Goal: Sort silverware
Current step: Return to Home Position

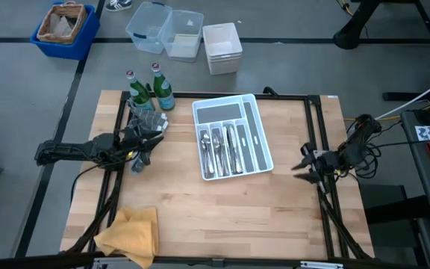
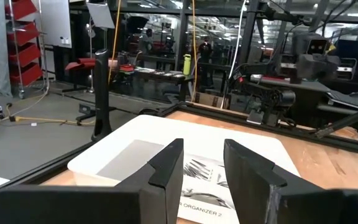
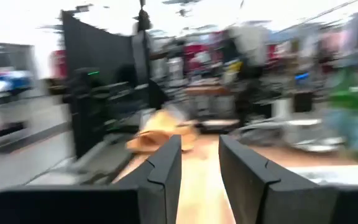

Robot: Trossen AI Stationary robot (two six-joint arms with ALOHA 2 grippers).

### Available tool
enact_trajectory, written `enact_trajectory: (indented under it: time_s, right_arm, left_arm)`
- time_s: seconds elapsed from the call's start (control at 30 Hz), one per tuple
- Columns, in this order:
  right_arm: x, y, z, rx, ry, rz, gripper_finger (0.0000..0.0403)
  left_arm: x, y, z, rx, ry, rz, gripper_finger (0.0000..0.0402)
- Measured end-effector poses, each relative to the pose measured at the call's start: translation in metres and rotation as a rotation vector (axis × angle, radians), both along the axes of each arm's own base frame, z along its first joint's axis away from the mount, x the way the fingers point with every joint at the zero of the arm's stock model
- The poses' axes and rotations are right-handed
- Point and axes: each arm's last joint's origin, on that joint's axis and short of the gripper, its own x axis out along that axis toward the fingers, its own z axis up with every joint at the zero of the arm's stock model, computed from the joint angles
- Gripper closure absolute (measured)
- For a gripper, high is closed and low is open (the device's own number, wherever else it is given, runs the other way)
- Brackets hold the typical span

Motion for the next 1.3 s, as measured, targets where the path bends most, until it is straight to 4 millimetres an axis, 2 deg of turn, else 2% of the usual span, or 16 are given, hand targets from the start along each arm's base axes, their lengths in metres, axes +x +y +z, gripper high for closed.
enact_trajectory:
  time_s: [0.1,0.3,0.43,0.67,1.3]
  right_arm:
    - [-0.001,0.003,-0.003,0.046,0.038,0.119,0.0292]
    - [0.002,0.002,-0.006,0.033,0.048,0.193,0.0292]
    - [0.010,0.001,-0.023,0.054,0.075,0.187,0.0292]
    - [0.018,-0.004,-0.035,0.083,0.034,0.228,0.0292]
    - [0.033,-0.037,-0.052,0.029,0.186,-0.128,0.0292]
  left_arm:
    - [0.000,0.000,0.000,0.000,0.000,0.000,0.0298]
    - [0.000,0.000,0.000,0.000,0.001,0.000,0.0298]
    - [0.000,0.000,0.000,0.000,0.001,0.000,0.0298]
    - [0.000,0.000,0.000,0.000,0.001,0.000,0.0298]
    - [0.000,0.000,0.000,0.000,0.001,0.000,0.0298]
